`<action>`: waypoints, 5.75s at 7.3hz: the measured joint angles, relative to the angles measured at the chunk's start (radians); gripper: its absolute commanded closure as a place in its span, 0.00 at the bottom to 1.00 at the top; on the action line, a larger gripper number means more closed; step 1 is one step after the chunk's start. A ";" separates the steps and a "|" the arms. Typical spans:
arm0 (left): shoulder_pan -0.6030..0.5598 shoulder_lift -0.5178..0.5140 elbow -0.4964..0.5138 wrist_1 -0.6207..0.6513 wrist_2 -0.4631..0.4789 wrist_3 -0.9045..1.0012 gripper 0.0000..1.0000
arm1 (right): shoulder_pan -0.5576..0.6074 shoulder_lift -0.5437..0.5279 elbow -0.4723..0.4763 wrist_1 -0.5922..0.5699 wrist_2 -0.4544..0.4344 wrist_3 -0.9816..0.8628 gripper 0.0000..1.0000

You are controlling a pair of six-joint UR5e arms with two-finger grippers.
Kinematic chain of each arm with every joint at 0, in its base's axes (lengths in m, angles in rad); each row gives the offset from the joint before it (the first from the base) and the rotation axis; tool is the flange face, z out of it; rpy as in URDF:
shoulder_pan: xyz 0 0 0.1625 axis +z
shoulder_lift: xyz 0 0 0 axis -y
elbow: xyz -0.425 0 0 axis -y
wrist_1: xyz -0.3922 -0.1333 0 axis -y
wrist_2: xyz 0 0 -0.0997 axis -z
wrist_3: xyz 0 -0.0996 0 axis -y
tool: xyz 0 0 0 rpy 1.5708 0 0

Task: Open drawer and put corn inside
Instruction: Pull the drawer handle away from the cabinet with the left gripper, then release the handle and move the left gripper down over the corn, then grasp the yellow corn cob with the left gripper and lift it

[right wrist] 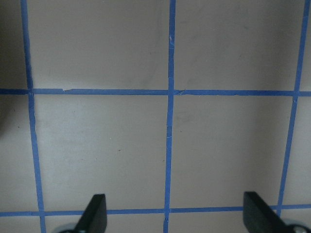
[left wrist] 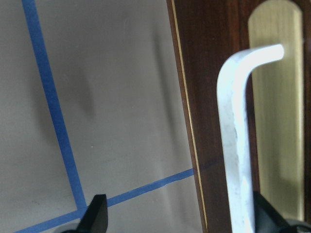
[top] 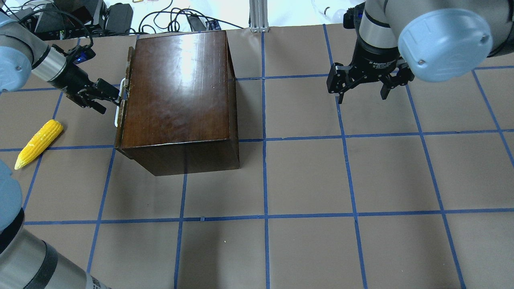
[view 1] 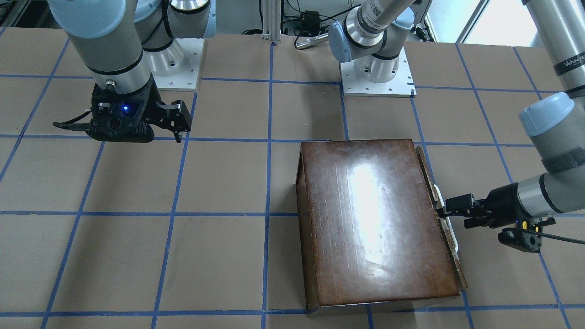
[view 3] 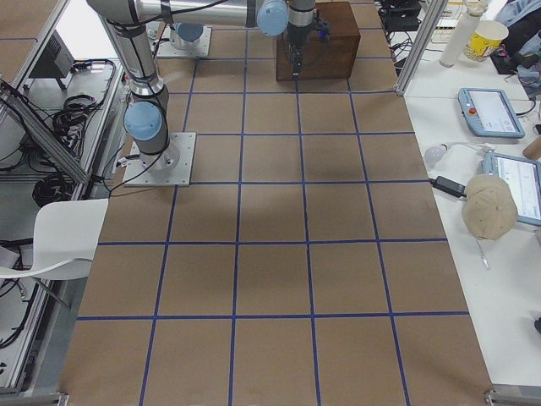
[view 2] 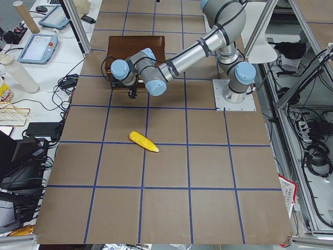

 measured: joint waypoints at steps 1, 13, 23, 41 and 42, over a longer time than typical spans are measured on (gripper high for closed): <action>0.000 -0.005 0.017 -0.005 0.018 0.001 0.00 | 0.000 0.000 0.000 0.000 0.000 0.000 0.00; 0.029 -0.045 0.091 -0.013 0.088 0.112 0.00 | 0.000 0.000 0.000 -0.001 0.000 0.000 0.00; 0.113 -0.075 0.150 -0.037 0.151 0.237 0.00 | 0.000 0.000 0.000 -0.001 0.000 0.000 0.00; 0.294 -0.188 0.137 0.166 0.318 0.816 0.00 | 0.000 0.000 0.000 0.000 0.000 0.000 0.00; 0.295 -0.188 0.111 0.196 0.319 0.826 0.00 | 0.000 0.000 0.000 0.000 0.000 0.000 0.00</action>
